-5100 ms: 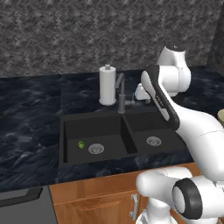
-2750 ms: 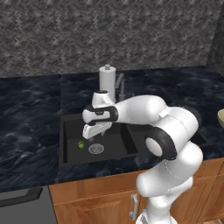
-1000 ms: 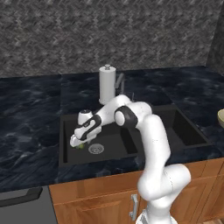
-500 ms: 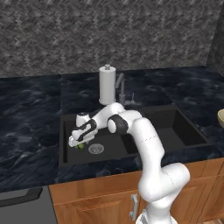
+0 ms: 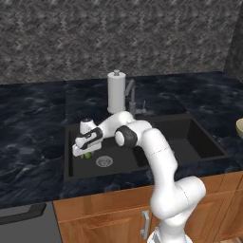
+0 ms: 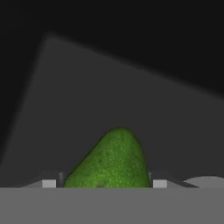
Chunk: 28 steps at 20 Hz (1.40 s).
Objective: Pick the avocado from the sink and place it in the bowl. Then pick the bowl and place it in the microwave. Then close the microwave door and press the start button.
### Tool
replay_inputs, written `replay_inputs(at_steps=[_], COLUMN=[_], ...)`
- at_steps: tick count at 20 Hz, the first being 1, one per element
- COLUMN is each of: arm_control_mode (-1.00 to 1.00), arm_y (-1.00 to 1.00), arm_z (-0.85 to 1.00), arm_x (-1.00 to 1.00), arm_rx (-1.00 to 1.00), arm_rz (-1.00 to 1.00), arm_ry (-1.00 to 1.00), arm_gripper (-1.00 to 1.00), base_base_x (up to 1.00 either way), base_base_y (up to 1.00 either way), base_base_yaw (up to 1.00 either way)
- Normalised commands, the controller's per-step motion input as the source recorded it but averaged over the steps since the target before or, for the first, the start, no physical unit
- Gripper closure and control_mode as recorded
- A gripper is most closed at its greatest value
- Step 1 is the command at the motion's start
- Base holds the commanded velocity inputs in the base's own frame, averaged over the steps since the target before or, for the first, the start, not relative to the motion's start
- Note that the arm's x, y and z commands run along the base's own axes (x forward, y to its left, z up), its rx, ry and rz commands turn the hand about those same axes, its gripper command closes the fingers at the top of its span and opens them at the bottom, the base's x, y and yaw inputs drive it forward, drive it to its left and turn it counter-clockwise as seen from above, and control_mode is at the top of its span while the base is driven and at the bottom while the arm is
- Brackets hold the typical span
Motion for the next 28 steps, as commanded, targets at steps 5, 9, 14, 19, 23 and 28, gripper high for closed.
replay_inputs(at_steps=[5,9,14,19,23,28], arm_control_mode=[-1.0,-1.0,-1.0,-1.0,-1.0,-1.0], arm_y=[-0.46,-0.48,-0.62,-0.89,-1.0,-1.0], arm_z=[0.96,1.0,1.0,0.98,0.53,0.3], arm_x=[-0.75,-0.73,-0.56,-0.31,-0.53,-0.55], arm_rx=[0.02,0.0,0.0,0.0,0.0,0.0], arm_rz=[0.0,0.0,-0.01,-0.01,0.0,0.0], arm_ry=[-0.01,-0.01,0.0,0.0,0.0,-0.01], arm_gripper=[1.0,1.0,1.0,1.0,1.0,1.0], base_base_x=[0.0,0.0,0.0,0.0,0.0,0.0], base_base_y=[0.0,0.0,0.0,0.0,0.0,0.0], base_base_yaw=[0.0,0.0,0.0,0.0,0.0,0.0])
